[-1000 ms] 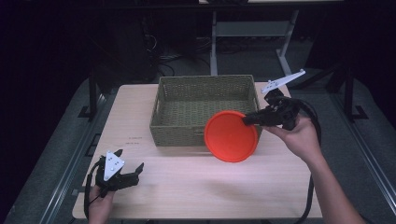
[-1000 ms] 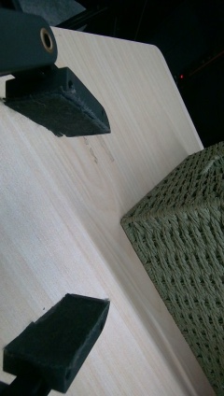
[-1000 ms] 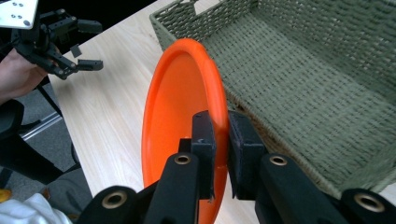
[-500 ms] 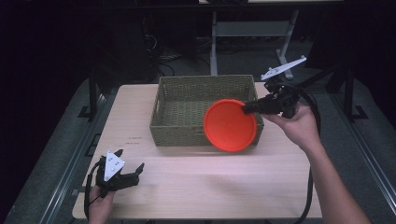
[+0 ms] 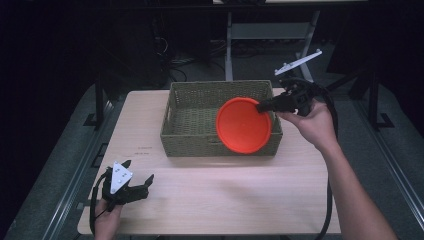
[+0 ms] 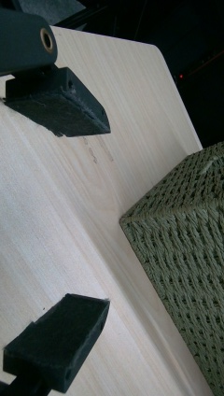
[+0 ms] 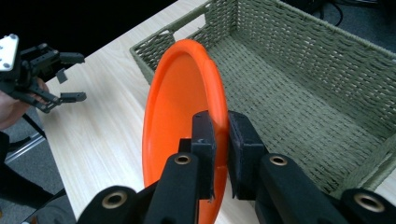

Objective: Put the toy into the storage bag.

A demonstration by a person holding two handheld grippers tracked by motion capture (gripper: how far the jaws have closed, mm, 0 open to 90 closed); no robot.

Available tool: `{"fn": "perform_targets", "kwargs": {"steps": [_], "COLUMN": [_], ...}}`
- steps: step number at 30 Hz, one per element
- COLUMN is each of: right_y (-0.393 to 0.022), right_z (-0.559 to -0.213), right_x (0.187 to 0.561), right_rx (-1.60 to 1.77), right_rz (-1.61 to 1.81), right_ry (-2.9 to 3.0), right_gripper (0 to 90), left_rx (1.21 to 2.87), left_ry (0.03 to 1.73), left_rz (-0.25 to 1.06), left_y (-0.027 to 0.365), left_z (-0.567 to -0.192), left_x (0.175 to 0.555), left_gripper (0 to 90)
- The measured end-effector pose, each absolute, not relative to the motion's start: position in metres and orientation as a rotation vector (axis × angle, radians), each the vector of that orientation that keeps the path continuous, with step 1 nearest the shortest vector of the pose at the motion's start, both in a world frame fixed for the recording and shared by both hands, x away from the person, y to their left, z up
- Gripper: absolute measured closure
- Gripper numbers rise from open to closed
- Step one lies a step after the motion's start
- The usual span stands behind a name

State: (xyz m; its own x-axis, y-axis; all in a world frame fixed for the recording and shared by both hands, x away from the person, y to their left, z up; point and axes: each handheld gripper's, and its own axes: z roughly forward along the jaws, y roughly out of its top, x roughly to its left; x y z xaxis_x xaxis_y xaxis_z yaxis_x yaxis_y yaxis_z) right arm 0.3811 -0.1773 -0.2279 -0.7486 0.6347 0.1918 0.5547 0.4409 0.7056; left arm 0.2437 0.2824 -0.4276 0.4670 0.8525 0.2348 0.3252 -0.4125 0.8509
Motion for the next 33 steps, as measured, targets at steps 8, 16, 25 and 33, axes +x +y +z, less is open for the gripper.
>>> {"fn": "perform_targets", "kwargs": {"steps": [8,16,25,33], "right_y": [-0.178,-0.177,-0.180,-0.181], "right_z": [-0.230,-0.234,-0.234,-0.239], "right_x": [0.397,0.410,0.422,0.433], "right_rx": [1.114,1.156,1.179,1.228], "right_rz": [1.222,1.213,1.222,1.217], "right_ry": [2.559,2.547,2.524,2.500], "right_gripper": [81.7,81.7,81.7,81.6], "left_rx": [1.953,1.951,1.953,1.960], "left_ry": [0.979,0.975,0.979,0.974], "left_rz": [0.880,0.875,0.873,0.865], "left_y": [0.283,0.281,0.282,0.281], "left_z": [-0.428,-0.428,-0.428,-0.428], "left_x": [0.244,0.245,0.245,0.244], "left_gripper": [12.8,12.8,12.8,12.8]}}
